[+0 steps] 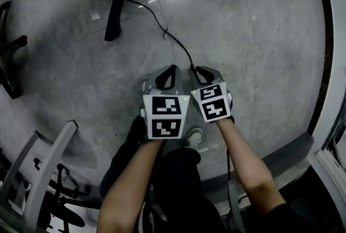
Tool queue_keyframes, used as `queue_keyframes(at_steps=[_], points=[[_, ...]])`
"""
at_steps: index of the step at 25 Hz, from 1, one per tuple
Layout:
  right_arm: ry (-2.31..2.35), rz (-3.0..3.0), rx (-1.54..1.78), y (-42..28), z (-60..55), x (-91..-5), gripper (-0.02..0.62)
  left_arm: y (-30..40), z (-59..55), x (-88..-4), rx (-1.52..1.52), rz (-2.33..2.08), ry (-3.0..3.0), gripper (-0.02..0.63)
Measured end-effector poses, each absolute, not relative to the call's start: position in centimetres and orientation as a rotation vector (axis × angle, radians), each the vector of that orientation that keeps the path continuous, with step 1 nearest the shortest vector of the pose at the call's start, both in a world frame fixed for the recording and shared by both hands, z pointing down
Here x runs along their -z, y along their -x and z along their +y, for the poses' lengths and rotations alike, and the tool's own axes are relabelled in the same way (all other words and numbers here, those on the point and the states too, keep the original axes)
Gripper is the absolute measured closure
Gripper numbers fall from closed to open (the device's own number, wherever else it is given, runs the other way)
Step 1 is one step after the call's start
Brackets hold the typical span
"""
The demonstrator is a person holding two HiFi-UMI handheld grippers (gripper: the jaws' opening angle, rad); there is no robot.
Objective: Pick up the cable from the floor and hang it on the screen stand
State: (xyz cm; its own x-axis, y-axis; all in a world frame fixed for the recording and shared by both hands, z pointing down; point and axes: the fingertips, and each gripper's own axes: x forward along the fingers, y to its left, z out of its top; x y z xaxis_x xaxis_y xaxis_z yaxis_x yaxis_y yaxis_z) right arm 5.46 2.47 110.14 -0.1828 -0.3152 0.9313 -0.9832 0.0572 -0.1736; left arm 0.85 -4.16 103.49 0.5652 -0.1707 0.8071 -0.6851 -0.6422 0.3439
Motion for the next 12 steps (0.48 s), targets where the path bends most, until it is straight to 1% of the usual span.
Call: queue_keyframes(at_steps=[5, 12], points=[[-1.284, -1.548, -1.216, -5.9, 3.0, -115.6, 0.528, -1.7, -4.5, -107.0, -1.084, -0.609, -2.173, 0.604], [-1.212, -1.465, -1.312, -6.6, 4.1, -120.7, 0.525, -2.4, -6.8, -109.0, -1.121, -0.568, -2.197, 0.604]])
